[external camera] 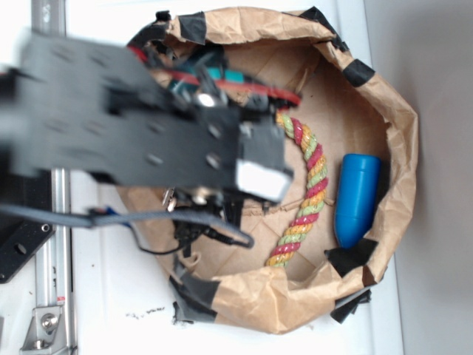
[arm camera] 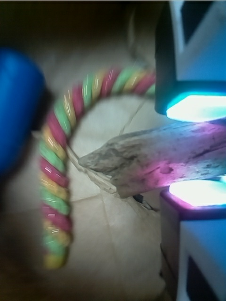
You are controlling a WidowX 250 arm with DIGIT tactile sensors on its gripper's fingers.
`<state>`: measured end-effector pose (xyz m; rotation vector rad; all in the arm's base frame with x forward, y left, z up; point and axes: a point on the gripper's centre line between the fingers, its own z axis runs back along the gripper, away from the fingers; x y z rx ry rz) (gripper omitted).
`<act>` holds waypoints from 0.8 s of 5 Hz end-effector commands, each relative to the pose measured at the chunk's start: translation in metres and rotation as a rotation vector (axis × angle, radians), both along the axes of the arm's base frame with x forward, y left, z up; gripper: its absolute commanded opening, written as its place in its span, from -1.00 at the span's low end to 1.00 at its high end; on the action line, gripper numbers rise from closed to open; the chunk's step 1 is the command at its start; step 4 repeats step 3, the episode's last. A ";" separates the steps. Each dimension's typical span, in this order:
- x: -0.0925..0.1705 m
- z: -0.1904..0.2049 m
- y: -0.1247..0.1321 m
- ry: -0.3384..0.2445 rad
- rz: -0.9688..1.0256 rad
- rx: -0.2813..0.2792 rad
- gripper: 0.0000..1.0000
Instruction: Grab the wood chip.
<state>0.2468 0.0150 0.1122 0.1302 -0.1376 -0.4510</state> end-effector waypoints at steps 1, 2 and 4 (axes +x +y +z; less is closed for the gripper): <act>-0.004 0.057 0.002 0.047 0.279 -0.046 -1.00; -0.008 0.062 0.006 0.080 0.344 -0.119 -1.00; -0.009 0.060 0.004 0.075 0.354 -0.104 -1.00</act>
